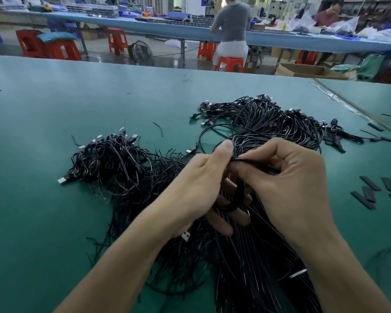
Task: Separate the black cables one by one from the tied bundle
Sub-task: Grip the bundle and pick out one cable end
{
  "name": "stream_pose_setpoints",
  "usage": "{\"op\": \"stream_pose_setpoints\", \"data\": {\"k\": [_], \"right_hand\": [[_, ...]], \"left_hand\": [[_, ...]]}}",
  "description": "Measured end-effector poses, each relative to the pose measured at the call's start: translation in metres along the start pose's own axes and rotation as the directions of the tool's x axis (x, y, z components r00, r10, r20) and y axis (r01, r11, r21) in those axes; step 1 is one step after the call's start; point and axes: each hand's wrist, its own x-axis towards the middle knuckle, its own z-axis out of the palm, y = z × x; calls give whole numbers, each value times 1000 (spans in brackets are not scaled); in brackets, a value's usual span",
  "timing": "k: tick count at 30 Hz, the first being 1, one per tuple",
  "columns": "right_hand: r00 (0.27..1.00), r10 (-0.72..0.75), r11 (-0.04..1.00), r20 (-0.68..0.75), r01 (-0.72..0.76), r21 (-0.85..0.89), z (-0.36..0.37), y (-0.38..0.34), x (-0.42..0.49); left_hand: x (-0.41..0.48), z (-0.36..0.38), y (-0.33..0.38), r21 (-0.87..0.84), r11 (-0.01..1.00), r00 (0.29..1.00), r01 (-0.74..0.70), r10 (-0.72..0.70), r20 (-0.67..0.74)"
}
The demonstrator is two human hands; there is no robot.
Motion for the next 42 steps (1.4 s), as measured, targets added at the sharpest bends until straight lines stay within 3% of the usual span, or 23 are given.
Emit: {"op": "stream_pose_setpoints", "data": {"k": [2,5,8,11,16,19,23,28,33,35,37,40,42], "right_hand": [[999,44,996,26,-45,73,0,1,0],[987,110,990,120,-119,72,1,3,-1],[966,201,971,161,-174,-165,0,9,-2],[929,260,856,264,-95,-507,3,13,-7],[798,324,747,509,114,-655,15,15,-17],[752,335,722,567,181,-667,18,17,-20],[754,294,721,588,228,-654,22,22,-23],[763,204,732,613,297,-613,26,23,-25],[739,199,772,644,287,-568,22,23,-23],[762,202,816,615,216,-536,17,20,-16],[837,173,857,520,132,-497,8,16,-7],[980,75,915,185,7,-404,-7,14,3],[998,19,927,-52,-37,-373,-12,16,6]], "left_hand": [[1,0,-2,92,995,998,-46,50,-41],[8,-5,-8,116,989,963,-89,115,-242],[15,-20,-10,84,990,888,-113,138,-439],[17,-32,-7,14,994,845,-109,100,-525],[16,-32,-8,-3,993,853,-116,98,-513],[16,-30,-9,-15,992,857,-123,99,-505],[16,-31,-9,-67,993,877,-97,53,-478],[12,-31,-6,-163,986,951,-31,-21,-309],[14,-28,-7,-75,994,938,-73,43,-345],[14,-28,-7,-75,993,932,-95,63,-357],[13,-29,-6,-70,990,926,-120,87,-366],[9,-27,-1,-45,986,923,-163,136,-359],[6,-24,1,-31,984,937,-177,159,-310]]}}
